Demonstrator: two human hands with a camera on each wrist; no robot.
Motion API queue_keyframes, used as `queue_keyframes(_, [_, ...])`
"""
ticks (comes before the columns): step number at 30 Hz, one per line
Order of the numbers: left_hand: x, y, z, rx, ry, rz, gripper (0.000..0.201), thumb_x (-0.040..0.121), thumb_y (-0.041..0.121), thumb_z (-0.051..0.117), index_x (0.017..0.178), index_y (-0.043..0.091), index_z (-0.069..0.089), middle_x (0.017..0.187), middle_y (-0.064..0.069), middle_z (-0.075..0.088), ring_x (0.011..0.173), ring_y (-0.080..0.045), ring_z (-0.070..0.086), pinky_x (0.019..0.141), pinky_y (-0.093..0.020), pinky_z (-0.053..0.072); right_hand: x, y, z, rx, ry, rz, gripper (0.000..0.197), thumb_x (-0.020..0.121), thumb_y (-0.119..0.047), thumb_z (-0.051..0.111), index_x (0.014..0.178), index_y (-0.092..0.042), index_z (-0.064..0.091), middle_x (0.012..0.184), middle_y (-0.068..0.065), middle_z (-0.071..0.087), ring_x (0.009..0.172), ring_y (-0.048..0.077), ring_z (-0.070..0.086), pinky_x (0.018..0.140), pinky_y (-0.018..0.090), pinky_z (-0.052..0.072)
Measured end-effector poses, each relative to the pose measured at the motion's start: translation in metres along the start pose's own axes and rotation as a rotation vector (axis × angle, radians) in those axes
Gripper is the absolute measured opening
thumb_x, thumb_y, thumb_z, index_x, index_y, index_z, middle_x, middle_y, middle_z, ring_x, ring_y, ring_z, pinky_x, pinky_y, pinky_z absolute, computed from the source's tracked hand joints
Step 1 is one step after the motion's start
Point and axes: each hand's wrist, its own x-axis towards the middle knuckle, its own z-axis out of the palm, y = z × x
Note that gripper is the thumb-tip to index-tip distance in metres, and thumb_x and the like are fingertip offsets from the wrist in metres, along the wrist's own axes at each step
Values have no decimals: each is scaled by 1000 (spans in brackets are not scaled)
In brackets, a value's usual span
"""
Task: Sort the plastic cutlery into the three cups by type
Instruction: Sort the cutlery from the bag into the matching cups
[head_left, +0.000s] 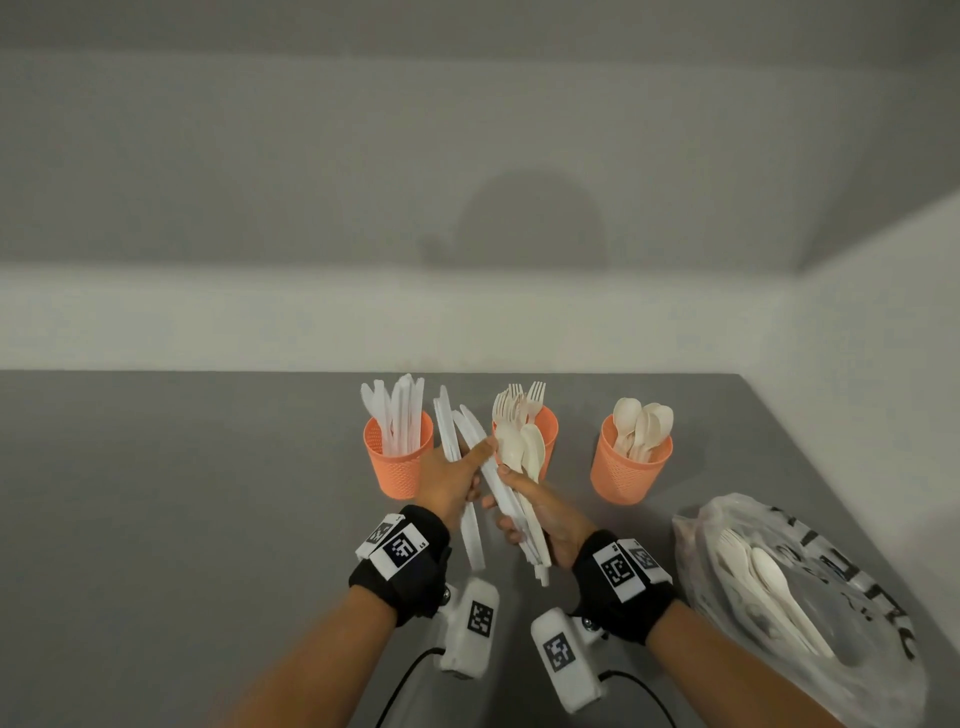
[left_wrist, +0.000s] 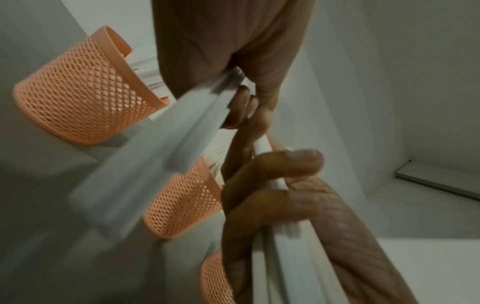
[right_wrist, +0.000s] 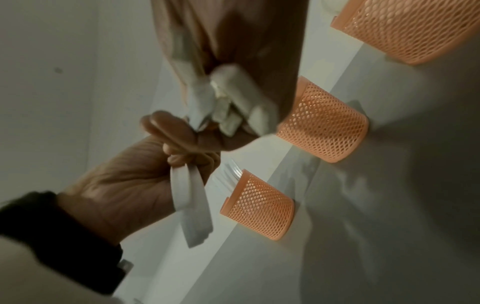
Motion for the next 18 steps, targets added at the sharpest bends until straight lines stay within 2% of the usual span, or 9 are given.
queue_keyframes(2, [-2, -3, 1, 2, 11, 9, 21, 89, 15, 58, 71, 7, 52, 38, 6, 47, 31, -5, 40, 35, -17, 34, 1, 2, 1, -24, 3, -7, 29, 94, -36, 47, 101, -12, 61, 72, 3, 66, 45, 9, 52, 40, 19, 42])
queue_keyframes(5, [-3, -5, 2, 8, 73, -26, 18, 94, 17, 49, 85, 1, 54, 52, -4, 57, 40, -11, 53, 44, -24, 44, 0, 2, 4, -35, -8, -19, 29, 95, -35, 47, 96, -12, 65, 74, 9, 66, 52, 13, 61, 49, 24, 50])
queue_keyframes(8, [3, -4, -4, -47, 160, -59, 17, 97, 17, 41, 86, 9, 51, 63, -6, 62, 53, -18, 58, 54, -27, 47, 2, 4, 2, 25, 7, -21, 26, 95, -29, 48, 105, -7, 58, 81, 14, 65, 61, 18, 69, 53, 28, 56])
queue_keyframes(9, [6, -2, -8, -90, 196, -64, 18, 97, 16, 41, 83, 12, 51, 59, -4, 60, 54, -19, 56, 55, -28, 46, 3, 4, 1, 28, 43, -11, 24, 94, -27, 50, 104, -6, 55, 81, 13, 65, 62, 18, 69, 54, 30, 57])
queue_keyframes(11, [12, 5, -17, -191, 242, -63, 21, 96, 13, 42, 76, 15, 49, 53, -2, 48, 47, -17, 50, 49, -26, 45, 5, 5, -4, 48, 108, 10, 17, 93, -23, 54, 98, -8, 52, 71, 9, 63, 55, 15, 66, 53, 30, 58])
queue_keyframes(12, [14, 10, -21, -227, 249, -63, 23, 95, 13, 43, 73, 15, 48, 53, -2, 43, 40, -13, 48, 44, -22, 44, 6, 6, -6, 59, 132, 18, 14, 92, -22, 56, 96, -9, 51, 63, 6, 62, 49, 13, 63, 51, 28, 57])
queue_keyframes(14, [23, 22, -30, -241, 293, -35, 27, 95, 16, 47, 68, 14, 46, 47, -2, 46, 30, -6, 46, 37, -16, 43, 7, 4, -9, 23, 172, 29, 13, 89, -23, 59, 90, -12, 51, 49, -2, 54, 37, 7, 51, 43, 22, 50])
queue_keyframes(16, [36, 38, -42, -225, 376, 42, 36, 91, 26, 56, 60, 13, 46, 35, 6, 47, 28, -4, 45, 45, -21, 47, 9, 1, -11, -24, 188, 21, 17, 89, -25, 60, 80, -16, 48, 42, -7, 41, 32, 3, 35, 36, 17, 37])
queue_keyframes(18, [51, 55, -52, -129, 455, 145, 43, 86, 38, 60, 54, 13, 46, 38, 2, 48, 30, -6, 44, 53, -26, 47, 12, -3, -11, -28, 175, 2, 23, 89, -27, 60, 75, -16, 45, 40, -8, 36, 31, 2, 29, 33, 15, 28])
